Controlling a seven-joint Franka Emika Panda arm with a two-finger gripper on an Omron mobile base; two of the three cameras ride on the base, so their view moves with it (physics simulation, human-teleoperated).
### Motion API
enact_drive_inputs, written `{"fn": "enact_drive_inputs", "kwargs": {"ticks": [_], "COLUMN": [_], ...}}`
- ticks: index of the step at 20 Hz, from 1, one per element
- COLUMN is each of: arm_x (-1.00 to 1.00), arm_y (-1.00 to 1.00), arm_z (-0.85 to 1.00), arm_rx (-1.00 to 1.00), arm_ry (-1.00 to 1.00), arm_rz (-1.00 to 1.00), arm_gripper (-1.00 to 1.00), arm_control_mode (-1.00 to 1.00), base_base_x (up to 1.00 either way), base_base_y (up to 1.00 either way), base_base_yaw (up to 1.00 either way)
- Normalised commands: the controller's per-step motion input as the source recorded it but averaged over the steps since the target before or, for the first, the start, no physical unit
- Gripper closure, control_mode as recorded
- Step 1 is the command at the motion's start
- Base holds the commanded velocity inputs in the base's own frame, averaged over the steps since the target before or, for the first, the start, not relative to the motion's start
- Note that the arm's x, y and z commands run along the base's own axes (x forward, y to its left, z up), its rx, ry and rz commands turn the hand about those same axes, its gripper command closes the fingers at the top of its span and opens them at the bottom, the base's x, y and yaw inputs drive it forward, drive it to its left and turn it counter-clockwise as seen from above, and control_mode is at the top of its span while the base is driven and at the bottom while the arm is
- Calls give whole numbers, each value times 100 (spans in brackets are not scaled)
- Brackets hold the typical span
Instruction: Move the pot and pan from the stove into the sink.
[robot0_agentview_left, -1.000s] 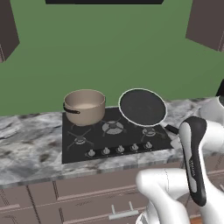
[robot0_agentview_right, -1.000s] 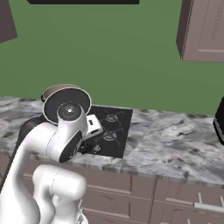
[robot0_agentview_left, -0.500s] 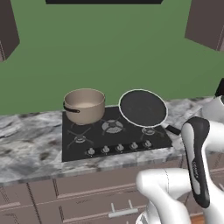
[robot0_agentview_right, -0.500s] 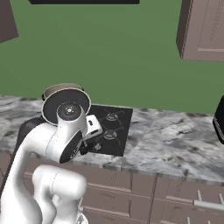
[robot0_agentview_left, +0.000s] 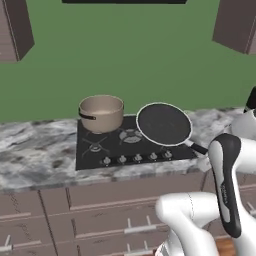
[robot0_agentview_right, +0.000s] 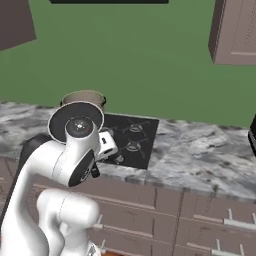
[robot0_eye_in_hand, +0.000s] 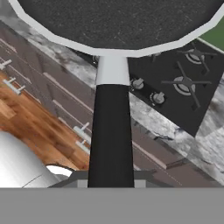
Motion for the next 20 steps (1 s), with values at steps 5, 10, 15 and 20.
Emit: {"fn": "enact_drive_inputs", "kwargs": {"ticks": [5, 10, 15, 20], "arm_x": [0, 0, 0, 0], "arm_y": [0, 0, 0, 0], "arm_z": [0, 0, 0, 0], "arm_rx": [0, 0, 0, 0], "arm_ry": [0, 0, 0, 0], "arm_rz": [0, 0, 0, 0], "arm_gripper": [100, 100, 100, 100], "arm_control_mode": [100, 100, 100, 100], "base_base_x": [-40, -21, -16, -14], "base_base_y": [0, 0, 0, 0], "base_base_yaw": [38, 45, 47, 48]}}
